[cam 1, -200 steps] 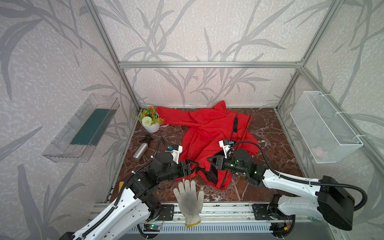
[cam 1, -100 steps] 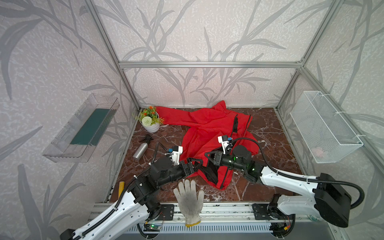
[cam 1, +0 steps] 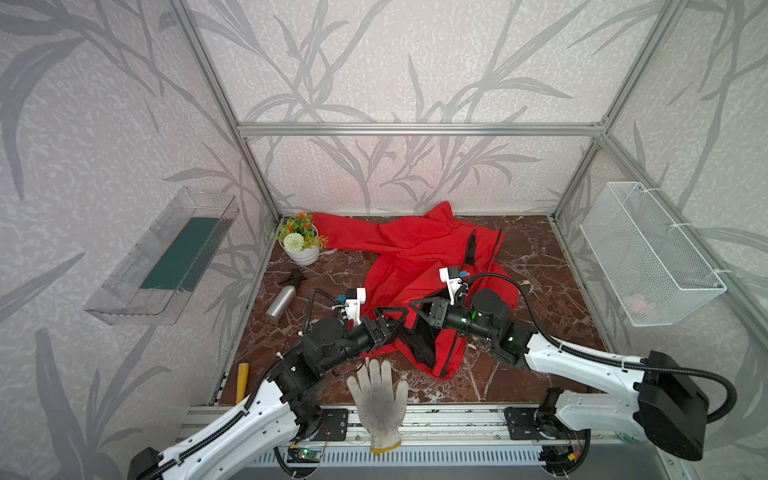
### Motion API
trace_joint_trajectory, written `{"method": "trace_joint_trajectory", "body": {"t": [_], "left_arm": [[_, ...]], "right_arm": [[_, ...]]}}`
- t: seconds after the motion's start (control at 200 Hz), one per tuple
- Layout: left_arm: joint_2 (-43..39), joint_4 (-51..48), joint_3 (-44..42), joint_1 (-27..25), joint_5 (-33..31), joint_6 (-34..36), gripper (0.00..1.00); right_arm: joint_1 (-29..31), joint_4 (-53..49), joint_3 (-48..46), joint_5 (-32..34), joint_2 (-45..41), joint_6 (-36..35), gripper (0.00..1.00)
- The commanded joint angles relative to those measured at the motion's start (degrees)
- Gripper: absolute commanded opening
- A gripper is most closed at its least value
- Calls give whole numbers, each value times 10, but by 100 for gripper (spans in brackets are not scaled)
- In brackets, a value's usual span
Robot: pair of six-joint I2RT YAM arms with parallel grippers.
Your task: Zip up the jacket
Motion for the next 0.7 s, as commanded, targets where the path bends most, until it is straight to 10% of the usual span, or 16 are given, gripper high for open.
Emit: {"method": "trace_joint_trajectory", "body": {"t": [0.0, 0.695], "left_arm": [[-1, 36, -3, -3, 0, -17, 97], [91, 195, -6, 9, -43, -14, 95]], "right_arm": [[-4, 31, 24, -3, -17, 10, 0], [-15, 67, 3, -12, -27, 51, 0]]}}
